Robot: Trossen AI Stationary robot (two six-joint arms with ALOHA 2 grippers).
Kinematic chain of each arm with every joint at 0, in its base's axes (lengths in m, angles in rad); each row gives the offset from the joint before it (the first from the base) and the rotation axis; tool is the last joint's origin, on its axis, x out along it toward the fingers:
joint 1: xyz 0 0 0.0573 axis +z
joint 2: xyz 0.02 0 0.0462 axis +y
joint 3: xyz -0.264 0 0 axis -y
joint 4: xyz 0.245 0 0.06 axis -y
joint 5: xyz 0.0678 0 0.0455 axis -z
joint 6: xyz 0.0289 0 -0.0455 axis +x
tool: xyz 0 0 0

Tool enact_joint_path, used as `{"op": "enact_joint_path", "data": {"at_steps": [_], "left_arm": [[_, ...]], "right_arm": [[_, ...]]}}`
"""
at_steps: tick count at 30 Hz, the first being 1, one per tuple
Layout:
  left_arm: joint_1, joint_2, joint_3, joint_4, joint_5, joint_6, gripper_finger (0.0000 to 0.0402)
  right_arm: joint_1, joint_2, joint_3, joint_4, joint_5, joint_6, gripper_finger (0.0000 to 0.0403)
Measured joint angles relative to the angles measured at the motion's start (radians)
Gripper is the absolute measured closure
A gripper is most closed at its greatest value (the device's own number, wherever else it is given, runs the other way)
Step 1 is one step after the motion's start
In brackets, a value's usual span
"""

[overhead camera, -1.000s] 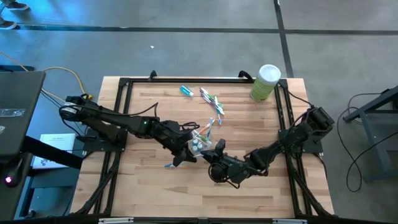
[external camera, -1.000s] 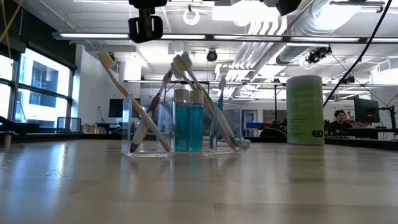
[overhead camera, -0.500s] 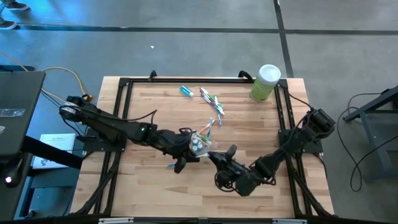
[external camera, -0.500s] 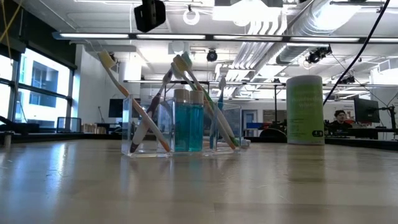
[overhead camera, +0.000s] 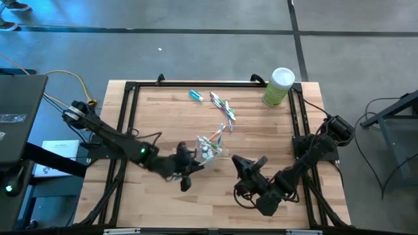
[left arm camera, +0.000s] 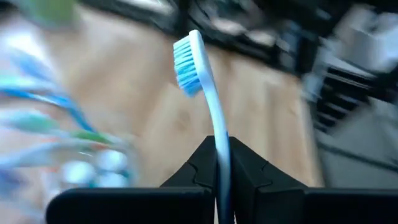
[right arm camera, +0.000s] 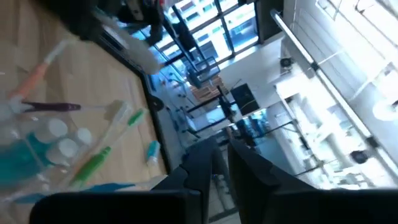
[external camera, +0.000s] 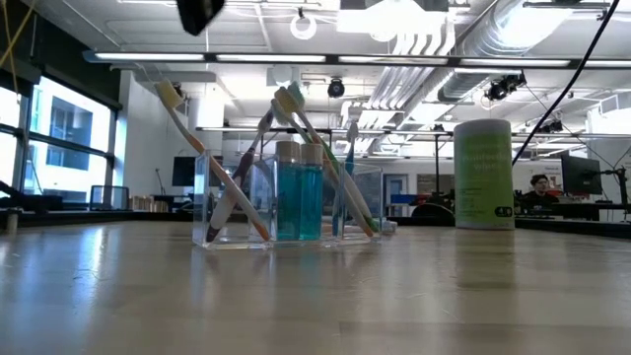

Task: Pick & Place toothbrushing station
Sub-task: Put the blue toothbrush into the transparent organizer

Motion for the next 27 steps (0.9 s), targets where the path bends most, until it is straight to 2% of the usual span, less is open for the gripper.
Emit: {"op": "enact_joint_path", "data": {"at_steps": [3, 7, 10, 13, 18, 22, 27], "left_arm": [[-0.062, 0.0, -0.059, 0.141, -0.208, 0.1, 0.0389], [-0.118, -0.011, -0.158, 0.431, -0.291, 0.287, 0.0389], [-0.116, -0.005, -0.271, 0.737, -0.261, 0.428, 0.0389], [-0.077, 0.006, -0.389, 0.972, -0.223, 0.515, 0.0389], [0.007, 0.061, -0.542, 1.245, -0.163, 0.506, 0.0388], [0.065, 0.166, -0.587, 1.475, -0.067, 0.552, 0.0388], [0.083, 0.321, -0.579, 1.616, -0.033, 0.616, 0.0388]], "right_arm": [[0.006, 0.0, 0.0, -0.056, -0.001, 0.085, 0.0358], [0.009, 0.0, 0.0, -0.205, -0.012, 0.239, 0.0358], [0.006, 0.0, 0.0, -0.321, -0.04, 0.374, 0.0357], [0.001, 0.0, 0.0, -0.423, -0.079, 0.512, 0.0357], [-0.011, 0.0, 0.0, -0.523, -0.114, 0.661, 0.0357], [-0.038, 0.0, 0.0, -0.525, -0.181, 0.682, 0.0357], [-0.076, 0.0, 0.0, -0.518, -0.296, 0.701, 0.0357]]}}
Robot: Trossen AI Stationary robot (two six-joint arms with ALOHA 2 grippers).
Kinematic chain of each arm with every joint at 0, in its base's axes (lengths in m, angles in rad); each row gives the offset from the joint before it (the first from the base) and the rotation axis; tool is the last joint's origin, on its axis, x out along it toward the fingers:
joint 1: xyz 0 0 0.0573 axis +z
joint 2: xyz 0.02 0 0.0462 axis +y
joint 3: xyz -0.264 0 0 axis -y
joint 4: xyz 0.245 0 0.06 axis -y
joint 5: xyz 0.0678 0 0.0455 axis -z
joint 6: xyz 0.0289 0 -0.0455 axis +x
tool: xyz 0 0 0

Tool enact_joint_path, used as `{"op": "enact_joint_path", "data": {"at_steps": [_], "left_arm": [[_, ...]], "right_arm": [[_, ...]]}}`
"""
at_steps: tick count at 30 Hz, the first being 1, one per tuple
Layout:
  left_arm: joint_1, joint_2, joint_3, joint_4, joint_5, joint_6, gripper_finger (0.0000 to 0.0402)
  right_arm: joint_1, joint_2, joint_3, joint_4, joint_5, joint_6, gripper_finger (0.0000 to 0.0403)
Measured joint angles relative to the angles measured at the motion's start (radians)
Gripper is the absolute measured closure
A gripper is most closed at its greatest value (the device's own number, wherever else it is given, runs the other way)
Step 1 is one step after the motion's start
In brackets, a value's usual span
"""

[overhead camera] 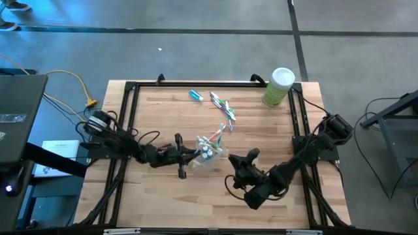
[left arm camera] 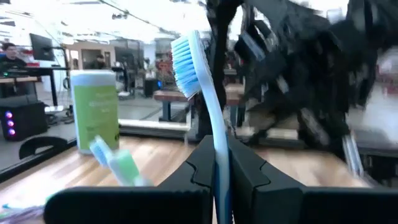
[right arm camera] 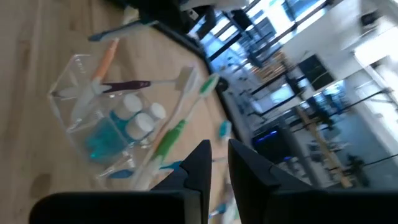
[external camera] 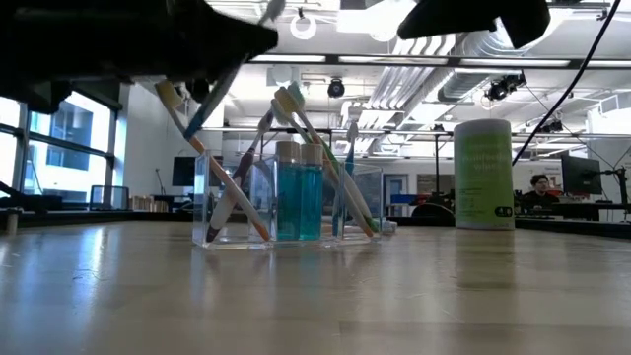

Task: Pick & Place toothbrushing station
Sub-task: Put the blue toothbrush into the transparent organizer

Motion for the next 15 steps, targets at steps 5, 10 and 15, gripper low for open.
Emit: {"op": "enact_joint_path", "data": {"at_steps": [5, 10, 15], "left_arm": [[0.022, 0.042, 0.029, 0.001, 0.022, 0.003, 0.0388], [0.032, 0.021, 0.049, 0.003, 0.074, 0.05, 0.0388], [0.044, 0.019, 0.054, 0.003, 0.074, 0.081, 0.0388]], "right_arm": [[-0.029, 0.0, 0.0, 0.007, -0.058, 0.011, 0.0357], [-0.041, 0.0, 0.0, 0.009, -0.1, 0.012, 0.0357], [-0.04, 0.0, 0.0, 0.007, -0.099, 0.015, 0.0357]]}}
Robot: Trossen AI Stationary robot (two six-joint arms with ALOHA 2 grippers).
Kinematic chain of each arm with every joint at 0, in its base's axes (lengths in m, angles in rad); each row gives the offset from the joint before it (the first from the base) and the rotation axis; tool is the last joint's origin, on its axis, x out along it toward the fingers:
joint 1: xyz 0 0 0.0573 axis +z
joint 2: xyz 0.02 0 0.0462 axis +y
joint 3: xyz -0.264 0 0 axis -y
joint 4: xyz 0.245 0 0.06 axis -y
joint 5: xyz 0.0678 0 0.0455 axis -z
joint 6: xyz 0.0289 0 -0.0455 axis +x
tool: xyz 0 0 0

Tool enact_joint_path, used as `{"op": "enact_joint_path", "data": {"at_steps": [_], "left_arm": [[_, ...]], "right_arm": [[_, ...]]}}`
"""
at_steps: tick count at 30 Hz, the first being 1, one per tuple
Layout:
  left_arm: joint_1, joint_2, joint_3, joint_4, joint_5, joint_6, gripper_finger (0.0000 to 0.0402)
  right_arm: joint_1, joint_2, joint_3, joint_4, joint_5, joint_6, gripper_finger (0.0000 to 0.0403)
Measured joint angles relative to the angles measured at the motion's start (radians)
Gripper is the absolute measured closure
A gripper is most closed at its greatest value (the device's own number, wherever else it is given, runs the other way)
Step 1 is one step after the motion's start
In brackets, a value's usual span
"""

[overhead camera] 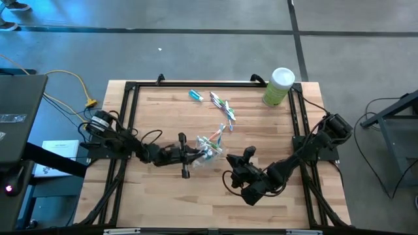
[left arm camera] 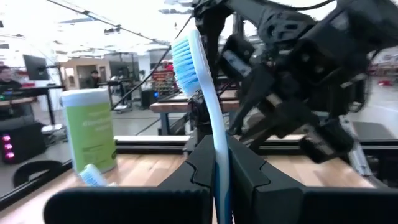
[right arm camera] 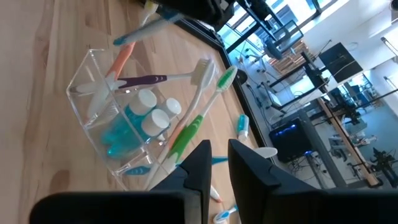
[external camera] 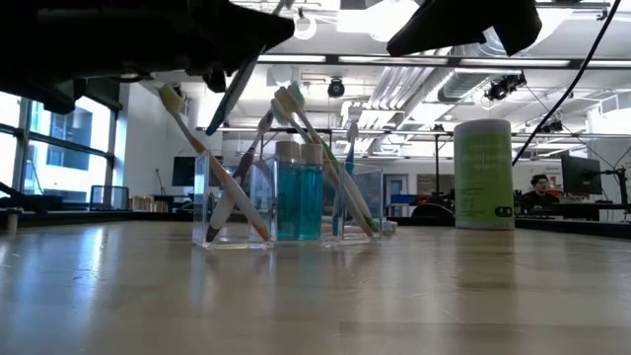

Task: Pick & Place toothbrushing station
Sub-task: Put the blue toothbrush into the transparent organizer

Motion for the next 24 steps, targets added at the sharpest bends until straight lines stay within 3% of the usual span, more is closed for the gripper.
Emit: {"op": "enact_joint_path", "data": {"at_steps": [9, 24], "left_arm": [[0.04, 0.018, -0.003, -0.065, 0.015, -0.083, 0.0387], [-0.004, 0.017, -0.003, -0.182, 0.014, -0.081, 0.0375]], "right_arm": [[0.0, 0.0, 0.0, -0.007, -0.003, 0.014, 0.0357], [0.0, 0.0, 0.0, -0.01, -0.019, 0.012, 0.0357]]}}
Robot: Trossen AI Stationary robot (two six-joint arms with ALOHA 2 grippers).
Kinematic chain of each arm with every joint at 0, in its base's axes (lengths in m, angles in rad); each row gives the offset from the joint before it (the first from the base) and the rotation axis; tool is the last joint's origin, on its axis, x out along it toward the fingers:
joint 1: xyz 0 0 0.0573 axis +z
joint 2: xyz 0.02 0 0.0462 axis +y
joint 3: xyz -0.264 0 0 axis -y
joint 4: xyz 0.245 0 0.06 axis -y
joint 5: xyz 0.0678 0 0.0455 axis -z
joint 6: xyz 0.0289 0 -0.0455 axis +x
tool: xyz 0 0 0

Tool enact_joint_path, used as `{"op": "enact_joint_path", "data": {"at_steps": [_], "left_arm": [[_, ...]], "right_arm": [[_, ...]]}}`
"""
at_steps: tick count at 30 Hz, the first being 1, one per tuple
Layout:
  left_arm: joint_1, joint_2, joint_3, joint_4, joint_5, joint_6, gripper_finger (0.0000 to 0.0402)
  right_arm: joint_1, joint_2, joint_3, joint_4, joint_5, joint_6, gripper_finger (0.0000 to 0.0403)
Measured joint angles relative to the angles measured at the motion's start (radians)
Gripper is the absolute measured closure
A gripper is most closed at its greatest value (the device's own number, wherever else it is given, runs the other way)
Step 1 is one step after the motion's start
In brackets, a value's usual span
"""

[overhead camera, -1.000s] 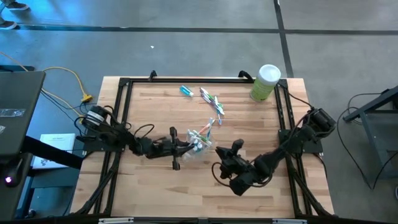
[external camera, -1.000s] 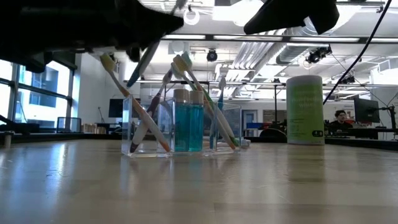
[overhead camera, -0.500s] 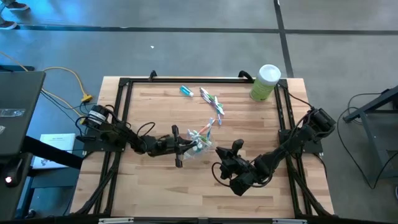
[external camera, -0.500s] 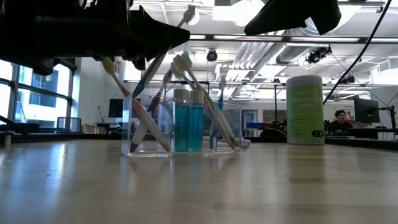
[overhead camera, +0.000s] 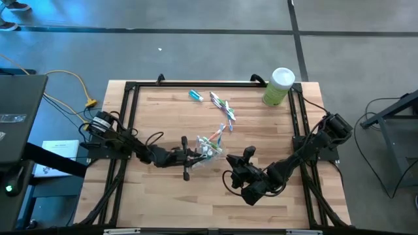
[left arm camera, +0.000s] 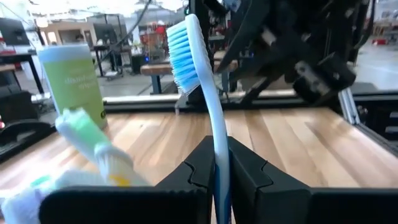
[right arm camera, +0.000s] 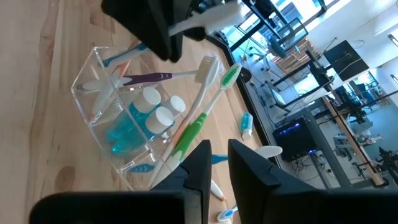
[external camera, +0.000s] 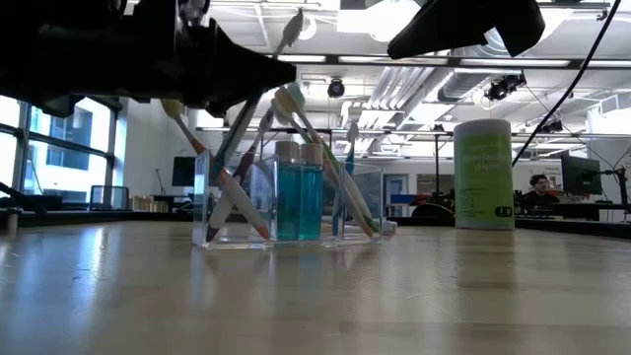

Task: Pick & Place toothbrushing station
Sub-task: Put the blue toothbrush into the transparent organizer

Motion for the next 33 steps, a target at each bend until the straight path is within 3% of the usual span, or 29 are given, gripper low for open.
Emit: {"op": "enact_joint_path", "data": {"at_steps": [15, 22, 33], "left_arm": [[-0.021, 0.0, 0.0, -0.038, -0.009, -0.012, 0.0372], [-0.034, 0.0, 0.0, -0.041, -0.06, -0.015, 0.0368], [0.001, 0.0, 0.0, -0.182, -0.12, -0.125, 0.026]], "right_arm": [[0.0, 0.0, 0.0, 0.0, 0.0, -0.001, 0.0357], [0.0, 0.0, 0.0, -0.001, -0.022, -0.001, 0.0357], [0.0, 0.0, 0.0, -0.003, -0.052, 0.001, 0.0357]]}}
